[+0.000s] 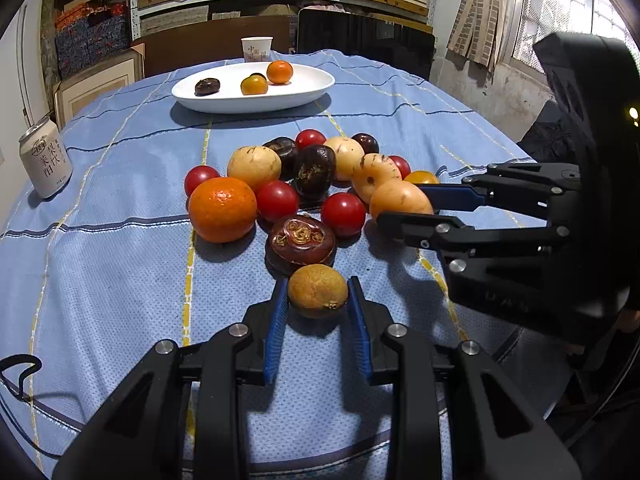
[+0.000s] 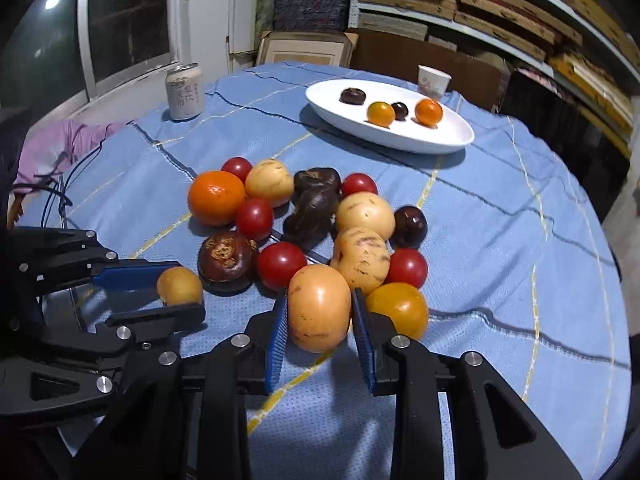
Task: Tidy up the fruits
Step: 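Grasp the small tan fruit with the left tool while the right tool grasps a pale oval fruit, then carry both fruits onto the white plate and open both tools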
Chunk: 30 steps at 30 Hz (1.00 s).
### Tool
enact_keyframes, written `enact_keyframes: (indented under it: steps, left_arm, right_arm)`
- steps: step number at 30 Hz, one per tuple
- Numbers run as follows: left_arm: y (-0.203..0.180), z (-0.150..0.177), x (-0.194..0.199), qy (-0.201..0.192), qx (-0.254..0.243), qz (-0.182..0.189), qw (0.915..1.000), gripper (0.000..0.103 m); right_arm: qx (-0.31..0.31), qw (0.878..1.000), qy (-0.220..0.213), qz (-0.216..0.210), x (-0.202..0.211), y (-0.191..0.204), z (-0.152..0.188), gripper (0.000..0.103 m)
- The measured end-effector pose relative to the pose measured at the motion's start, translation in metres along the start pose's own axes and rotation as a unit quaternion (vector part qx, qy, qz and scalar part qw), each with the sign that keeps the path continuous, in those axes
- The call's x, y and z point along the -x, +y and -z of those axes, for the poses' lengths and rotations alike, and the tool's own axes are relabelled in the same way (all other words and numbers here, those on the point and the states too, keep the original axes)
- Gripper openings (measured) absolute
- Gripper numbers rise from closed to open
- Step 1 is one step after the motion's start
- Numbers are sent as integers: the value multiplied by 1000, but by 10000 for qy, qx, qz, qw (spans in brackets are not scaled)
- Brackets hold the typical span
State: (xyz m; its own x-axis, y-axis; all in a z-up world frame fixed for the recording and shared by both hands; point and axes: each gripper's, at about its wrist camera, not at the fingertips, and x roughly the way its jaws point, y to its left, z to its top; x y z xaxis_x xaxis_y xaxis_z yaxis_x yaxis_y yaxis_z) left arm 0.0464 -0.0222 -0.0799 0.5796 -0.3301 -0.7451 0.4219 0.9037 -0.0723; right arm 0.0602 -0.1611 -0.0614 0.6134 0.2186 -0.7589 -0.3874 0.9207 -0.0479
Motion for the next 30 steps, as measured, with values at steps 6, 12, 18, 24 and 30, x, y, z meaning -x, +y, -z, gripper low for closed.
enact_keyframes:
  steps: [6, 12, 18, 24, 30]
  left_arm:
    - [0, 1, 1, -13, -3, 10, 10000, 29]
    - [0, 1, 2, -26, 5, 5, 10000, 29]
    - [1, 0, 2, -41, 9, 2, 10000, 29]
    - [2, 1, 4, -55, 21, -7, 10000, 29]
    - [3, 2, 6, -48, -6, 9, 10000, 29]
  right_arm:
    - [-278, 9994, -66, -184, 1, -7, 6, 31]
    - [-381, 9988, -132, -262, 2, -9, 9, 31]
    - [-423, 9984, -193, -314, 6, -8, 14, 31]
    - [-516, 9978, -249, -330, 12, -12, 21, 31]
    - [-576, 9974, -321, -305, 19, -16, 27, 31]
